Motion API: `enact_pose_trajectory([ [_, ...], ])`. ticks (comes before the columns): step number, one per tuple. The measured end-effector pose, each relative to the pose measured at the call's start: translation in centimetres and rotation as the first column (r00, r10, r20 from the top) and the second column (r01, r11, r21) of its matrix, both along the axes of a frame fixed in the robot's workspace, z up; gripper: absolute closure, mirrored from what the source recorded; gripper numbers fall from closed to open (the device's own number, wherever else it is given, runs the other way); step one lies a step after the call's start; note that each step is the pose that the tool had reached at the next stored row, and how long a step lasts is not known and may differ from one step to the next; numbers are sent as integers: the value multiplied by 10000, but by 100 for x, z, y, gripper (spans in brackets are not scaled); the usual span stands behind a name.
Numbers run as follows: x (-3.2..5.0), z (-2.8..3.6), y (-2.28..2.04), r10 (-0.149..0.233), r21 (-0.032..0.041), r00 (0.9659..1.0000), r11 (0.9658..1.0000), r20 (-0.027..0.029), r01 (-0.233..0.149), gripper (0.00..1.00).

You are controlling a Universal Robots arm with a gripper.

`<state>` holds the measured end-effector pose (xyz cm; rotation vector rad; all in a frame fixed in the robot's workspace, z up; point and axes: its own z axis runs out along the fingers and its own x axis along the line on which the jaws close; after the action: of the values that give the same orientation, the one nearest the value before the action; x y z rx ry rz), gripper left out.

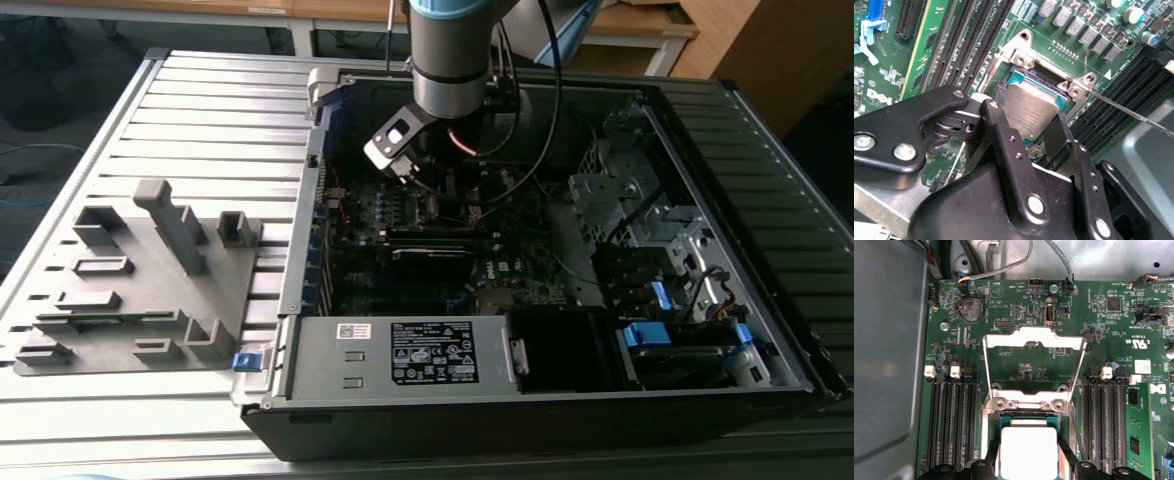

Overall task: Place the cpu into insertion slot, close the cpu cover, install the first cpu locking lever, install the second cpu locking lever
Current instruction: 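Place the cpu into insertion slot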

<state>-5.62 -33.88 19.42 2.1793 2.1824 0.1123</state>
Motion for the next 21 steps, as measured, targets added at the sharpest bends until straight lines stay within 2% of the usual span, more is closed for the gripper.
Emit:
enact_pose_trajectory([
  [21,2,-6,0,-82,0,10000,10000,4,82,46],
])
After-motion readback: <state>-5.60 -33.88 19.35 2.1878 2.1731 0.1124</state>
